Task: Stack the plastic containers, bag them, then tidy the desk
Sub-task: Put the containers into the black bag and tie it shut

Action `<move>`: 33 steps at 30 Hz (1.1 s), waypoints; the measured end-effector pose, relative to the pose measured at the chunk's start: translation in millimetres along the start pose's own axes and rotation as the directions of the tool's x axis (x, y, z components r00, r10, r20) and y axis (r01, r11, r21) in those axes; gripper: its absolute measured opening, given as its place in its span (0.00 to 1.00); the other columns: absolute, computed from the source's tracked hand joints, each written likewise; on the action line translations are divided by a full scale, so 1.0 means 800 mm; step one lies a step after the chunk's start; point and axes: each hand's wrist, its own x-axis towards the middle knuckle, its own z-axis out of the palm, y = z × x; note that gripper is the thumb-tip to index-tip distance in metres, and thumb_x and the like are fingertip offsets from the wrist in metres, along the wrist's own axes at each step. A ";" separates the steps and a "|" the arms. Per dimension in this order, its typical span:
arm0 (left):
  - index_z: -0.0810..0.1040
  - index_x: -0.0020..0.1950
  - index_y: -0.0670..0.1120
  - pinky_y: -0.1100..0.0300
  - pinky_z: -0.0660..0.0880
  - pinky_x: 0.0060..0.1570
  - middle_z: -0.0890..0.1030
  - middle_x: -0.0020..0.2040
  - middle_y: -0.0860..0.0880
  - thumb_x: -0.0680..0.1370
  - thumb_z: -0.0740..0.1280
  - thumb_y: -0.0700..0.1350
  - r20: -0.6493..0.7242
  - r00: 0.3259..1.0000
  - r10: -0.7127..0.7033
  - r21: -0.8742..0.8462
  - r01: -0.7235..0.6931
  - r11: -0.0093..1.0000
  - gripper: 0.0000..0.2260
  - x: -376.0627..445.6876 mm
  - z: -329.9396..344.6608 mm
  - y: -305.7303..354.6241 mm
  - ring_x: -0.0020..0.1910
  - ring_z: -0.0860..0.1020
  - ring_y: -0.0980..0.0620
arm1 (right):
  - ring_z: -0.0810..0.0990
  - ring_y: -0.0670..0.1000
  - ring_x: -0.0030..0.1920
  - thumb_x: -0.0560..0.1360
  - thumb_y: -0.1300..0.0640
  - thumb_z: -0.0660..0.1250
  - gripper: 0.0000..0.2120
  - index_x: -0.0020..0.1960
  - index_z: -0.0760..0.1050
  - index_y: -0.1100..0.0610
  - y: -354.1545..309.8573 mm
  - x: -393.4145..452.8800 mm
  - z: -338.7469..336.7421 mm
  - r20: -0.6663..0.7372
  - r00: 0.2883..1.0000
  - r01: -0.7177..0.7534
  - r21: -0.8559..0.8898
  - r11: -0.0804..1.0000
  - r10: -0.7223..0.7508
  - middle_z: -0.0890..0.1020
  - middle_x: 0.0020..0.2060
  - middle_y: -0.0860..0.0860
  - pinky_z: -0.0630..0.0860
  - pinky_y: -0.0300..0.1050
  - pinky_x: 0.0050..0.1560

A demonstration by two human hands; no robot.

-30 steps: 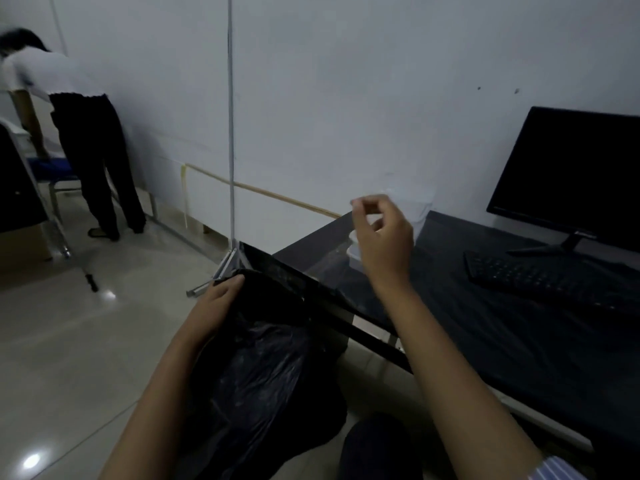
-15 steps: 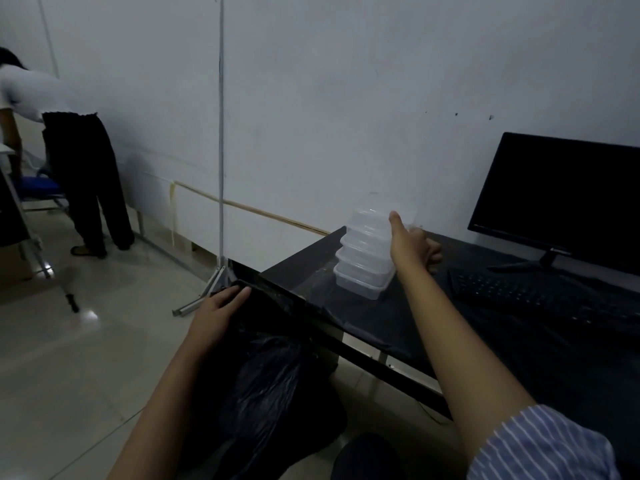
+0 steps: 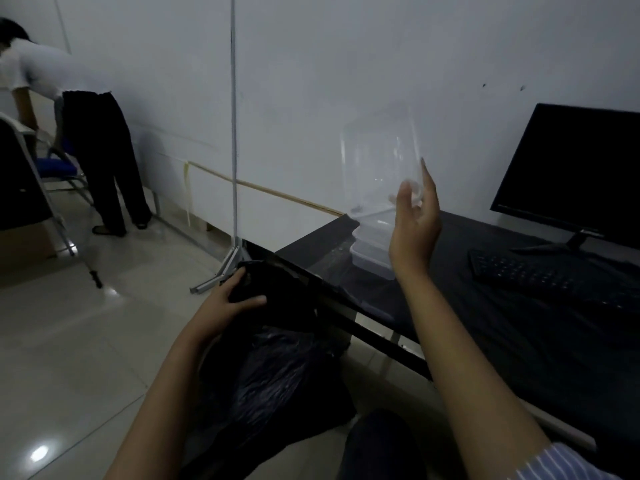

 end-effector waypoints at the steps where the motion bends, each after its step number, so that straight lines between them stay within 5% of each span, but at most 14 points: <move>1: 0.62 0.76 0.50 0.62 0.63 0.65 0.66 0.70 0.53 0.76 0.69 0.50 -0.019 1.000 0.006 -0.018 -0.006 1.000 0.30 -0.003 0.001 0.004 0.71 0.66 0.53 | 0.76 0.49 0.64 0.79 0.45 0.60 0.20 0.71 0.67 0.43 -0.002 -0.009 0.002 0.027 0.999 0.016 0.041 0.999 -0.017 0.73 0.65 0.39 0.75 0.52 0.63; 4: 0.65 0.74 0.51 0.64 0.65 0.61 0.70 0.68 0.55 0.82 0.52 0.58 -0.009 0.999 -0.032 -0.188 0.030 0.982 0.23 -0.013 0.006 0.016 0.65 0.69 0.58 | 0.73 0.48 0.68 0.79 0.48 0.61 0.18 0.69 0.71 0.43 0.002 -0.041 0.011 0.215 0.974 -0.105 0.169 0.980 0.067 0.73 0.64 0.30 0.73 0.61 0.64; 7: 0.63 0.75 0.51 0.62 0.64 0.59 0.69 0.68 0.53 0.82 0.41 0.60 -0.039 0.998 -0.054 -0.243 0.043 0.969 0.27 -0.013 0.006 0.018 0.62 0.67 0.58 | 0.74 0.47 0.67 0.80 0.51 0.61 0.16 0.66 0.74 0.48 0.019 -0.077 0.016 0.390 0.912 -0.202 0.164 0.966 0.124 0.77 0.65 0.41 0.70 0.59 0.68; 11: 0.65 0.75 0.53 0.65 0.66 0.57 0.74 0.64 0.56 0.81 0.40 0.61 -0.119 0.991 -0.063 -0.292 0.026 0.956 0.28 -0.010 0.002 0.005 0.59 0.70 0.59 | 0.76 0.42 0.63 0.82 0.52 0.59 0.14 0.66 0.75 0.47 0.047 -0.129 0.008 0.530 0.833 -0.209 0.035 0.977 0.160 0.78 0.63 0.43 0.73 0.43 0.64; 14: 0.72 0.64 0.60 0.74 0.72 0.44 0.78 0.46 0.67 0.82 0.42 0.60 -0.167 0.986 -0.026 -0.288 -0.023 0.957 0.22 -0.011 0.002 -0.001 0.45 0.75 0.68 | 0.77 0.42 0.61 0.81 0.49 0.59 0.13 0.64 0.75 0.43 0.074 -0.163 0.006 0.589 0.789 -0.159 -0.077 0.984 0.173 0.79 0.61 0.44 0.75 0.40 0.59; 16: 0.71 0.61 0.62 0.74 0.72 0.45 0.78 0.46 0.68 0.82 0.43 0.59 -0.161 0.987 -0.026 -0.299 -0.024 0.954 0.19 -0.011 0.004 -0.001 0.44 0.75 0.70 | 0.78 0.43 0.60 0.81 0.51 0.60 0.13 0.63 0.76 0.46 0.090 -0.183 0.006 0.619 0.749 -0.226 -0.100 0.969 0.238 0.80 0.59 0.44 0.75 0.39 0.59; 18: 0.69 0.69 0.57 0.67 0.67 0.59 0.76 0.58 0.63 0.82 0.44 0.60 -0.132 0.991 -0.011 -0.303 -0.030 0.952 0.22 -0.006 0.006 -0.010 0.56 0.74 0.64 | 0.79 0.48 0.59 0.81 0.52 0.61 0.11 0.60 0.77 0.43 0.099 -0.200 0.007 0.660 0.640 -0.395 -0.156 0.906 0.393 0.81 0.57 0.45 0.78 0.42 0.55; 20: 0.65 0.74 0.49 0.62 0.64 0.67 0.71 0.69 0.55 0.82 0.47 0.61 -0.069 0.997 -0.020 -0.341 -0.005 0.940 0.27 -0.002 0.010 -0.018 0.67 0.69 0.58 | 0.80 0.54 0.57 0.80 0.51 0.61 0.10 0.59 0.77 0.43 0.100 -0.208 0.012 0.663 0.476 -0.586 -0.250 0.771 0.577 0.80 0.57 0.50 0.81 0.47 0.41; 23: 0.66 0.74 0.46 0.70 0.71 0.59 0.72 0.69 0.53 0.82 0.49 0.61 0.030 0.999 -0.037 -0.392 0.045 0.919 0.27 -0.001 0.018 -0.029 0.66 0.72 0.57 | 0.80 0.53 0.49 0.81 0.51 0.60 0.10 0.61 0.74 0.48 0.101 -0.214 0.022 0.575 0.339 -0.708 -0.365 0.605 0.744 0.77 0.56 0.54 0.78 0.44 0.29; 26: 0.71 0.71 0.48 0.59 0.71 0.64 0.76 0.66 0.51 0.81 0.49 0.63 0.103 0.995 -0.006 -0.400 0.047 0.915 0.28 -0.003 0.024 -0.032 0.64 0.76 0.54 | 0.79 0.55 0.50 0.80 0.49 0.62 0.10 0.57 0.69 0.52 0.101 -0.223 0.037 0.471 0.347 -0.757 -0.371 0.539 0.811 0.75 0.55 0.54 0.80 0.47 0.30; 28: 0.75 0.67 0.48 0.61 0.75 0.60 0.81 0.61 0.51 0.82 0.47 0.60 0.119 0.993 0.004 -0.430 0.048 0.902 0.26 -0.005 0.026 -0.029 0.60 0.79 0.55 | 0.78 0.58 0.54 0.79 0.48 0.64 0.14 0.57 0.65 0.55 0.103 -0.229 0.047 0.442 0.326 -0.816 -0.315 0.485 0.836 0.74 0.57 0.56 0.81 0.48 0.34; 30: 0.77 0.60 0.50 0.67 0.78 0.48 0.85 0.52 0.55 0.83 0.45 0.59 0.104 0.995 0.000 -0.453 0.048 0.890 0.25 -0.004 0.027 -0.025 0.52 0.82 0.59 | 0.77 0.58 0.59 0.79 0.46 0.62 0.16 0.59 0.65 0.55 0.104 -0.234 0.053 0.506 0.245 -0.839 -0.317 0.443 0.827 0.73 0.61 0.57 0.81 0.49 0.44; 33: 0.78 0.57 0.51 0.63 0.75 0.48 0.85 0.48 0.56 0.82 0.44 0.61 0.067 0.997 -0.026 -0.485 0.056 0.872 0.25 0.001 0.020 -0.025 0.49 0.83 0.60 | 0.73 0.58 0.65 0.81 0.42 0.54 0.22 0.69 0.67 0.53 0.108 -0.233 0.051 0.572 0.129 -0.703 -0.523 0.481 0.810 0.72 0.66 0.54 0.73 0.52 0.57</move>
